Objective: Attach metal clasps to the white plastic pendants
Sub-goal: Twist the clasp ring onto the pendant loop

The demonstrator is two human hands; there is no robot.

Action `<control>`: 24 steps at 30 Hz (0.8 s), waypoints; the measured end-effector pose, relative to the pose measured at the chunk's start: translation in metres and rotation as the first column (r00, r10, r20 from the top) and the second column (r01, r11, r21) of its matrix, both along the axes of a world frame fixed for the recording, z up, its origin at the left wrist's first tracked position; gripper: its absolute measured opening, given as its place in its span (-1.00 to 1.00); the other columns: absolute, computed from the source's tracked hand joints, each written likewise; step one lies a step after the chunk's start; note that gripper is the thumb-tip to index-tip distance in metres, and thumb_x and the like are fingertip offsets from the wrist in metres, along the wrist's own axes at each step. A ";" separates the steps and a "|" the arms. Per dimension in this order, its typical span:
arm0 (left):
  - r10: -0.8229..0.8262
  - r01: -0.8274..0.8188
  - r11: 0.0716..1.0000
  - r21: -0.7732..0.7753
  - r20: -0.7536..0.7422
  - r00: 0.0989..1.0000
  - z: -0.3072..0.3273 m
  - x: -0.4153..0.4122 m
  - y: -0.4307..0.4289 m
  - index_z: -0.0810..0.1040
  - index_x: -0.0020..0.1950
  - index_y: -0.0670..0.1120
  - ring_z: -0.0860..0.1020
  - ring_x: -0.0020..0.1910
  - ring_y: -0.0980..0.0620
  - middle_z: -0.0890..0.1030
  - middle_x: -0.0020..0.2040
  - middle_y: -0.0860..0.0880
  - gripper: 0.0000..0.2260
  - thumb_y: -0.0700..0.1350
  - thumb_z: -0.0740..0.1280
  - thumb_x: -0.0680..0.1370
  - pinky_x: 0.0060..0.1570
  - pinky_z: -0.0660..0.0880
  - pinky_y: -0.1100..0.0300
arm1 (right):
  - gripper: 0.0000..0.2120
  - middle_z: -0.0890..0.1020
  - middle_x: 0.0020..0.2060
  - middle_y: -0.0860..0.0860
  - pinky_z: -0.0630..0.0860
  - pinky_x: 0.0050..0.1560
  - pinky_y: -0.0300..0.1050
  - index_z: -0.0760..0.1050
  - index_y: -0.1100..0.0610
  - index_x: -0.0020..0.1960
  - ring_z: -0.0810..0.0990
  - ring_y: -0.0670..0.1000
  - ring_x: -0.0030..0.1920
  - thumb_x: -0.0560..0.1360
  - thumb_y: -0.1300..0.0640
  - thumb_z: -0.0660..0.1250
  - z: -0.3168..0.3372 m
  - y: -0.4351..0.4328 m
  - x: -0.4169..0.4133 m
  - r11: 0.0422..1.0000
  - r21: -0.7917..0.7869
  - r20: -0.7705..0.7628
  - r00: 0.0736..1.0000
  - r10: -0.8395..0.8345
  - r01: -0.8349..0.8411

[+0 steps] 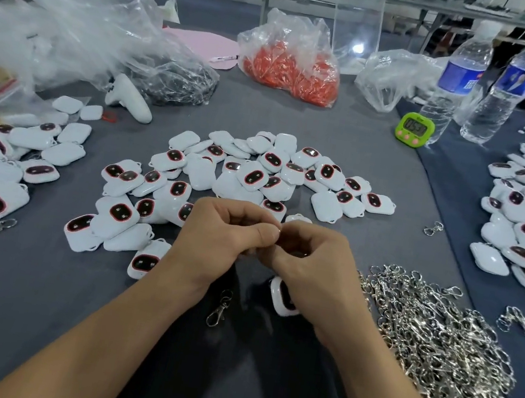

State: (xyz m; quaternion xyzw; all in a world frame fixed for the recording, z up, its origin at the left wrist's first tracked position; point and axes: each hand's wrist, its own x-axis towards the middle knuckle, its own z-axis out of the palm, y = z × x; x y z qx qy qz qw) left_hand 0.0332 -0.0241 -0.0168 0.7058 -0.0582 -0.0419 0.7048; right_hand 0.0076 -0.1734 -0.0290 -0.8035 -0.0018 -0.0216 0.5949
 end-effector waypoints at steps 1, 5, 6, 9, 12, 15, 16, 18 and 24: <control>0.004 -0.004 1.000 0.004 -0.002 1.000 0.001 -0.001 0.001 0.74 -0.18 -0.14 0.52 -0.43 0.18 0.66 -0.36 -0.05 -0.87 -0.35 0.48 0.43 -0.40 0.43 0.38 | -0.97 0.72 -0.29 -0.03 0.62 -0.13 0.06 0.70 -0.03 -0.13 0.66 -0.08 -0.25 0.44 0.09 0.50 0.001 0.001 -0.001 1.000 -0.004 0.003 1.000 0.014 -0.014; 0.070 -0.070 0.997 -0.015 0.002 0.998 0.002 -0.002 0.002 0.74 -0.19 -0.11 0.60 -0.38 0.17 0.70 -0.32 -0.03 -0.88 -0.32 0.50 0.43 -0.36 0.48 0.38 | -0.93 0.69 -0.31 0.11 0.53 -0.27 0.02 0.73 -0.09 -0.14 0.53 -0.06 -0.33 0.48 0.06 0.48 0.004 0.007 -0.003 0.998 0.048 0.048 0.998 -0.032 0.030; 0.090 -0.090 0.996 0.010 0.028 0.996 0.002 -0.002 0.003 0.74 -0.18 -0.10 0.64 -0.33 0.13 0.71 -0.29 -0.04 -0.89 -0.31 0.51 0.43 -0.31 0.52 0.35 | -0.88 0.69 -0.34 0.07 0.51 -0.30 -0.06 0.73 -0.15 -0.15 0.52 -0.09 -0.35 0.49 0.07 0.50 0.004 0.007 -0.004 0.996 0.050 0.065 0.995 -0.070 0.067; 0.105 -0.138 0.970 0.200 0.166 0.980 0.001 -0.003 0.004 0.74 -0.18 -0.03 0.69 -0.23 0.06 0.72 -0.27 0.02 -0.91 -0.22 0.53 0.43 -0.18 0.62 0.23 | -0.69 0.68 -0.38 -0.02 0.50 -0.36 -0.13 0.68 -0.33 -0.23 0.52 -0.10 -0.42 0.50 0.10 0.52 0.007 0.005 -0.005 0.994 -0.005 0.108 0.988 -0.112 0.113; 0.066 -0.214 0.859 0.465 0.315 0.947 0.000 -0.007 0.005 0.72 -0.19 0.08 0.64 -0.28 0.17 0.68 -0.32 0.16 -0.93 -0.09 0.53 0.39 -0.22 0.59 0.23 | -0.68 0.68 -0.39 -0.03 0.52 -0.33 -0.18 0.68 -0.24 -0.27 0.58 0.01 -0.39 0.50 0.18 0.50 0.006 0.001 -0.003 0.988 -0.063 0.115 0.984 -0.134 0.142; -0.024 -0.233 0.741 0.629 0.372 0.928 -0.001 -0.012 0.004 0.70 -0.15 0.15 0.60 -0.27 0.21 0.65 -0.32 0.20 -0.92 0.04 0.50 0.37 -0.21 0.56 0.17 | -0.73 0.63 -0.42 -0.02 0.40 -0.41 -0.24 0.69 -0.16 -0.22 0.47 -0.12 -0.45 0.51 0.20 0.45 0.005 -0.003 -0.001 0.981 -0.157 0.126 0.988 -0.095 0.115; -0.045 -0.233 0.722 0.651 0.381 0.924 -0.001 -0.013 0.003 0.70 -0.14 0.15 0.59 -0.27 0.22 0.64 -0.31 0.20 -0.90 0.06 0.49 0.37 -0.21 0.55 0.15 | -0.75 0.60 -0.45 -0.05 0.37 -0.44 -0.29 0.68 -0.15 -0.18 0.45 -0.15 -0.46 0.51 0.20 0.44 0.005 -0.004 -0.002 0.977 -0.191 0.127 0.989 -0.076 0.100; -0.052 -0.239 0.719 0.652 0.393 0.918 -0.002 -0.013 0.001 0.71 -0.15 0.13 0.59 -0.28 0.22 0.65 -0.30 0.20 -0.91 0.04 0.49 0.36 -0.22 0.55 0.15 | -0.79 0.55 -0.51 -0.16 0.34 -0.43 -0.40 0.69 -0.10 -0.20 0.47 -0.18 -0.46 0.51 0.19 0.44 0.004 -0.005 -0.002 0.970 -0.222 0.128 0.989 -0.074 0.101; 0.107 -0.204 0.924 0.324 0.292 0.950 -0.001 -0.010 0.002 0.74 -0.19 0.10 0.68 -0.22 0.18 0.71 -0.25 0.18 -0.79 -0.24 0.52 0.42 -0.16 0.60 0.31 | -0.84 0.52 -0.51 -0.10 0.38 -0.40 -0.26 0.71 0.00 -0.20 0.40 -0.14 -0.46 0.55 0.09 0.44 0.005 -0.008 0.001 0.995 0.071 0.025 0.997 -0.070 0.068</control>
